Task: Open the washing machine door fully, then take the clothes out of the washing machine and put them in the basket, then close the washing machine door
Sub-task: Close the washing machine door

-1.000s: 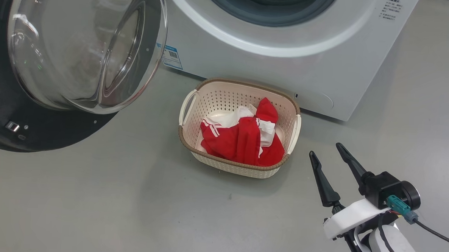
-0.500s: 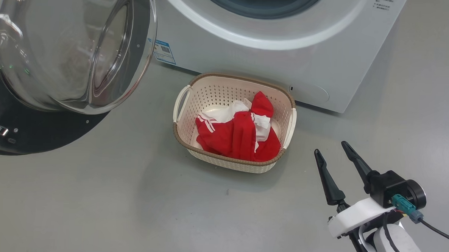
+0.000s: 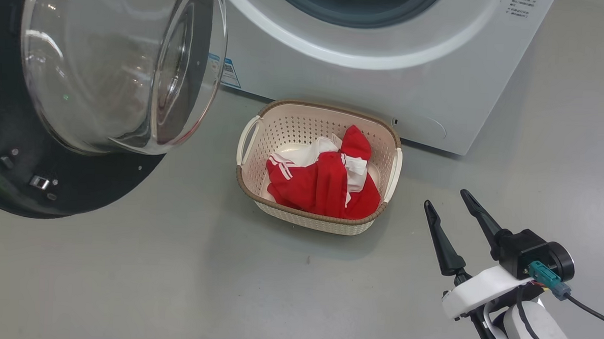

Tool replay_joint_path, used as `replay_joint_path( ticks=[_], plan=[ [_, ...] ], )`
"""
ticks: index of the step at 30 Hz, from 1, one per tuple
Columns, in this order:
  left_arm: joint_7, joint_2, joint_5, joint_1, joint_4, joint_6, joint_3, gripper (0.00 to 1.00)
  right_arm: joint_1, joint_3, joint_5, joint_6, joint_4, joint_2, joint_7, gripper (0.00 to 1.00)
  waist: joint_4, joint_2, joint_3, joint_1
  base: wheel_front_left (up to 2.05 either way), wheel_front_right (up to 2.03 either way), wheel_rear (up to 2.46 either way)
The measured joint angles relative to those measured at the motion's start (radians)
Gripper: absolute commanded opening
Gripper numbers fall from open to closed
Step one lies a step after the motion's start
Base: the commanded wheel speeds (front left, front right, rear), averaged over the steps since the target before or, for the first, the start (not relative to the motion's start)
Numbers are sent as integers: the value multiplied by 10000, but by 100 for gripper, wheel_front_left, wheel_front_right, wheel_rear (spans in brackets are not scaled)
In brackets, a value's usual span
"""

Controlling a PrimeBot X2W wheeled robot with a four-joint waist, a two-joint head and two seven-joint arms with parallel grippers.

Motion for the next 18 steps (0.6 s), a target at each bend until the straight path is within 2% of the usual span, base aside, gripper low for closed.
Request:
replay_joint_path(
  ticks=[8, 18],
  plan=[
    [1584, -36, -184, 24, -117, -17, -644, 0, 1, -31, 77, 0, 23, 10, 0, 100, 89, 0, -89, 0, 0, 0, 0],
    [3785, -190, -888, 253, -836, -633, -1181, 0, 2, 2, 157, 0, 180, 75, 0, 100, 133, 0, -336, 0, 0, 0, 0]
  ],
)
